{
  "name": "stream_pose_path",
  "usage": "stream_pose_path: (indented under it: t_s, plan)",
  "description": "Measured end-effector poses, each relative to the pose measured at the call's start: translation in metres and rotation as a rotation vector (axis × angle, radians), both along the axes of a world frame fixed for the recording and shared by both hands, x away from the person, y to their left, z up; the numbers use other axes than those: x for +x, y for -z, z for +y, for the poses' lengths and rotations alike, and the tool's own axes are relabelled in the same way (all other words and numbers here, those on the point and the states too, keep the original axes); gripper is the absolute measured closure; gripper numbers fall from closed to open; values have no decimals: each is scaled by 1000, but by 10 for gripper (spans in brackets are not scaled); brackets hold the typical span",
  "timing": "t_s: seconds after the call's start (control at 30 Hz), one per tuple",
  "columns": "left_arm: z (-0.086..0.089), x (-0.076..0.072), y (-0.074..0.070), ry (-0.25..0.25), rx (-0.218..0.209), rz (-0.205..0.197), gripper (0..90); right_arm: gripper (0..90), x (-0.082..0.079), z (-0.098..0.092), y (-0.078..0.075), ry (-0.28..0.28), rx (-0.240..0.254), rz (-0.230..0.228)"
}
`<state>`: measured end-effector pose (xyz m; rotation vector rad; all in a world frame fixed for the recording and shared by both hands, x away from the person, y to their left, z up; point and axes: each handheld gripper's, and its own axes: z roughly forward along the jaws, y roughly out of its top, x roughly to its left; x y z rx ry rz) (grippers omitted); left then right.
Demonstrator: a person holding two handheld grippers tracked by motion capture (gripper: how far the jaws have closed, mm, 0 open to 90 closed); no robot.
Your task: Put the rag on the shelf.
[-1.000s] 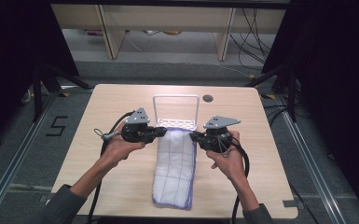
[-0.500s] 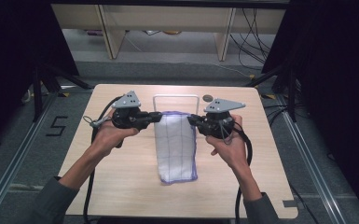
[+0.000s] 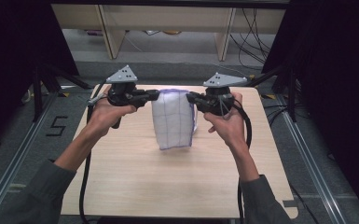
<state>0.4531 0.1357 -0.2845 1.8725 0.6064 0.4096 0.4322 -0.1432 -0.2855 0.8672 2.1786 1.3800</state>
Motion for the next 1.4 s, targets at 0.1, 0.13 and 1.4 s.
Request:
stream_pose_path:
  t_s: [0.1,0.13,1.4]
  plan:
    - [0,6,-9,-13,1,-15,857,854,6,2,-9,2,0,-21]
    - [0,9,-11,-20,-2,-18,857,855,9,2,-12,2,0,-28]
    - [-6,102,-26,-168,-180,58,851,852,111,9,-36,123,57,7]
